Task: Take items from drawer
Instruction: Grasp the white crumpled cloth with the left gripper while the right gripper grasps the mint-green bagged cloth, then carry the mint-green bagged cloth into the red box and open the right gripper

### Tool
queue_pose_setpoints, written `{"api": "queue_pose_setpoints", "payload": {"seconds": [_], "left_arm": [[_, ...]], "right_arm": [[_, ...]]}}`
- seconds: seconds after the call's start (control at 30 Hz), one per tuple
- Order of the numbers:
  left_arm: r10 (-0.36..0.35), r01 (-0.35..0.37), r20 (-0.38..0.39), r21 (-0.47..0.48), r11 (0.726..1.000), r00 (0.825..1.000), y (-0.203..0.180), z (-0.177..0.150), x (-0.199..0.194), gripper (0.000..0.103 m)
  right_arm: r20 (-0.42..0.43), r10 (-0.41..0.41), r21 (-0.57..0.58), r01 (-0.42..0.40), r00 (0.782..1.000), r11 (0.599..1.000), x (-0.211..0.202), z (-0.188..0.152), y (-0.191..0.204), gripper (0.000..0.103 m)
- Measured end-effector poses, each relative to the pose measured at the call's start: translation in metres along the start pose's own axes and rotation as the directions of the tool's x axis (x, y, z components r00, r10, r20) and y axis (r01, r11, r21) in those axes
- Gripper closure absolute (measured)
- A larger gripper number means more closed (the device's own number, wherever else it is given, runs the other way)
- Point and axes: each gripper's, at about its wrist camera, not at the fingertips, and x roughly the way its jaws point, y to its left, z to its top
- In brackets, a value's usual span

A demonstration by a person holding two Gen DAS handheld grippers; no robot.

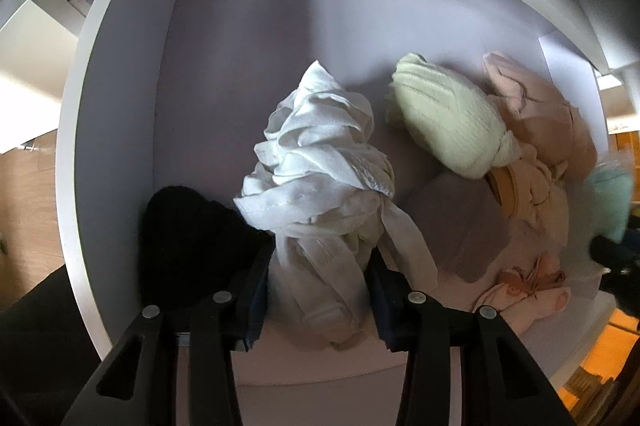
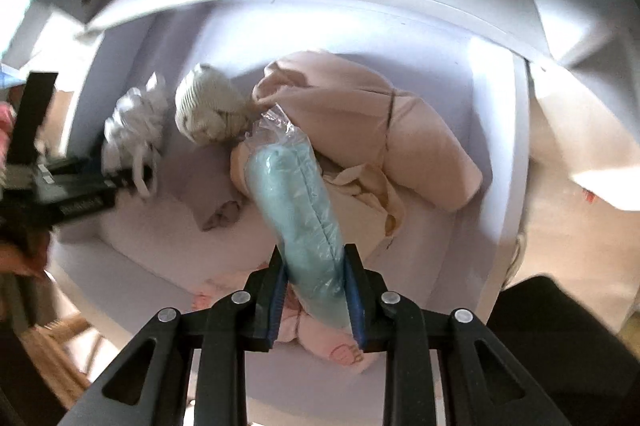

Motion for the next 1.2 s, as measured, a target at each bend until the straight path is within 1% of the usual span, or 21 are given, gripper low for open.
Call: {"api": "queue_pose_setpoints", "payload": {"seconds": [0.1,0.17,0.23,0.37,0.4,0.47,0.53,0.6,0.63,0.67,0.73,0.8,0.87,0.9,1.03,1.13,1.2], "left_arm": [[0.013,-0.013,-0.001,0.015,1.0,1.0,-0.002,0.004,0.003,0.059],[0.021,-0.021,-0.004,0.025,0.999,1.0,-0.004,0.004,0.004,0.059],[0.028,-0.028,-0.007,0.032,0.999,1.0,-0.014,0.007,0.004,0.059],[0.04,-0.04,-0.004,0.043,0.998,0.999,-0.02,0.012,0.007,0.059],[0.042,-0.041,-0.003,0.046,0.998,0.999,-0.024,0.007,0.008,0.059],[0.043,-0.043,-0.003,0.048,0.998,0.999,-0.025,0.007,0.009,0.059],[0.042,-0.042,-0.003,0.048,0.998,0.999,-0.029,0.007,0.01,0.059],[0.043,-0.042,-0.003,0.048,0.998,0.999,-0.028,0.002,0.011,0.059],[0.044,-0.043,-0.004,0.048,0.998,0.999,-0.028,0.002,0.012,0.059],[0.046,-0.045,-0.004,0.05,0.998,0.999,-0.028,0.003,0.012,0.059],[0.05,-0.049,-0.004,0.056,0.997,0.999,-0.027,0.001,0.012,0.059],[0.053,-0.052,-0.004,0.058,0.997,0.999,-0.031,0.002,0.018,0.059],[0.056,-0.056,-0.004,0.062,0.996,0.998,-0.033,0.003,0.019,0.059],[0.058,-0.057,-0.005,0.063,0.996,0.998,-0.033,0.003,0.02,0.059],[0.059,-0.059,-0.006,0.065,0.996,0.998,-0.034,0.004,0.021,0.059],[0.057,-0.057,-0.007,0.063,0.996,0.998,-0.035,0.005,0.021,0.059],[0.053,-0.052,-0.008,0.061,0.997,0.999,-0.034,0.005,0.023,0.059]], "right_arm": [[0.01,0.061,0.05,-0.061,0.998,0.997,-0.012,0.0,-0.015,0.077],[0.02,0.084,0.07,-0.085,0.996,0.994,-0.02,-0.003,-0.019,0.077],[0.028,0.107,0.085,-0.109,0.994,0.99,-0.046,0.003,-0.003,0.077],[0.049,0.144,0.107,-0.149,0.988,0.983,-0.069,0.001,-0.005,0.077],[0.055,0.152,0.109,-0.157,0.987,0.982,-0.074,-0.001,-0.007,0.077],[0.076,0.171,0.119,-0.179,0.982,0.977,-0.091,-0.003,-0.014,0.077],[0.096,0.18,0.124,-0.191,0.979,0.974,-0.105,-0.006,-0.015,0.077],[0.126,0.177,0.138,-0.194,0.976,0.971,-0.13,-0.006,-0.023,0.077],[0.136,0.173,0.145,-0.192,0.976,0.971,-0.139,-0.005,-0.019,0.077],[0.153,0.171,0.16,-0.195,0.973,0.968,-0.153,-0.003,-0.023,0.077],[0.193,0.178,0.177,-0.213,0.965,0.961,-0.18,0.0,-0.027,0.077],[0.226,0.178,0.18,-0.221,0.958,0.959,-0.199,0.009,-0.024,0.077],[0.276,0.18,0.17,-0.232,0.944,0.958,-0.231,0.022,-0.023,0.077],[0.289,0.182,0.165,-0.236,0.94,0.958,-0.24,0.029,-0.018,0.077],[0.355,0.189,0.114,-0.243,0.916,0.963,-0.29,0.066,-0.001,0.077],[0.381,0.186,0.095,-0.239,0.906,0.966,-0.306,0.092,0.017,0.077],[0.392,0.189,0.104,-0.247,0.9,0.963,-0.312,0.114,0.028,0.077]]}}
